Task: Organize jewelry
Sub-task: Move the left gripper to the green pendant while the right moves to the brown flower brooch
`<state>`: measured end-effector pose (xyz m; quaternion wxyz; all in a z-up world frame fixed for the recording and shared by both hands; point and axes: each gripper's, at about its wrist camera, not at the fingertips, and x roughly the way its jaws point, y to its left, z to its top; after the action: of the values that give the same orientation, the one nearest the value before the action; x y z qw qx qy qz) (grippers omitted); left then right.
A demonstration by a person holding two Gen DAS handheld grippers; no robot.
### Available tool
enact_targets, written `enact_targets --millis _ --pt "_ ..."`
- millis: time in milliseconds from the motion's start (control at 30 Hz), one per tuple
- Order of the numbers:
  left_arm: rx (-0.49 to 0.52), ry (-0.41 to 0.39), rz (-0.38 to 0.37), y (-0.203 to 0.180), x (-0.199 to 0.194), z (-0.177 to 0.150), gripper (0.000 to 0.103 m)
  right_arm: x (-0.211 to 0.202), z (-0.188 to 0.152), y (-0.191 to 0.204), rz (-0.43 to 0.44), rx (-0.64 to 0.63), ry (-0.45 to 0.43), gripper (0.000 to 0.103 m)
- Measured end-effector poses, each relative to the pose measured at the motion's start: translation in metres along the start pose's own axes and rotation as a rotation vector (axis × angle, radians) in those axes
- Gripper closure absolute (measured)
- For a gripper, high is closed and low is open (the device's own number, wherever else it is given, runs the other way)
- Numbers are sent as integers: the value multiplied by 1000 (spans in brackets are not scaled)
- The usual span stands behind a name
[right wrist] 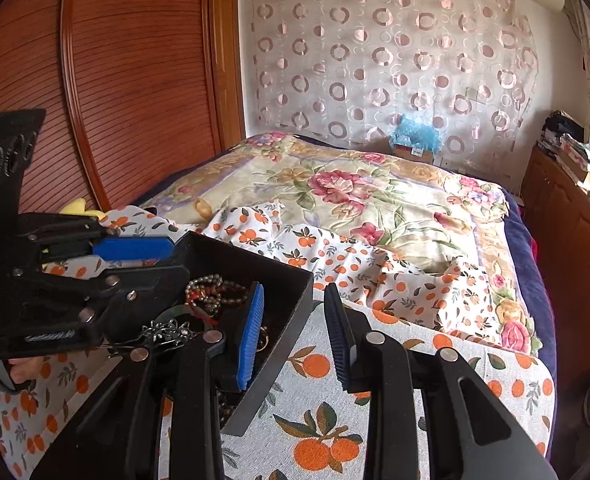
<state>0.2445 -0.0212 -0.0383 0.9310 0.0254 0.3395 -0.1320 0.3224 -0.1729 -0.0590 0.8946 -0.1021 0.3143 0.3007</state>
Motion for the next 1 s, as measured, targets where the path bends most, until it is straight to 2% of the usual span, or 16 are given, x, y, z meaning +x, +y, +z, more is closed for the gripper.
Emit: enact_targets --millis 67,267,567,1000 --pt "2 -8 14 0 -7 -2 47 -4 0 3 -4 -8 1 69" --pt "-15 -25 56 6 -32 -13 20 -27 -10 13 -11 -13 -6 69" --pt "-33 -3 54 6 -64 -53 14 -68 -58 40 40 19 18 68" --pt "-31 109 46 0 -73 -120 14 -70 -127 81 83 1 161 67"
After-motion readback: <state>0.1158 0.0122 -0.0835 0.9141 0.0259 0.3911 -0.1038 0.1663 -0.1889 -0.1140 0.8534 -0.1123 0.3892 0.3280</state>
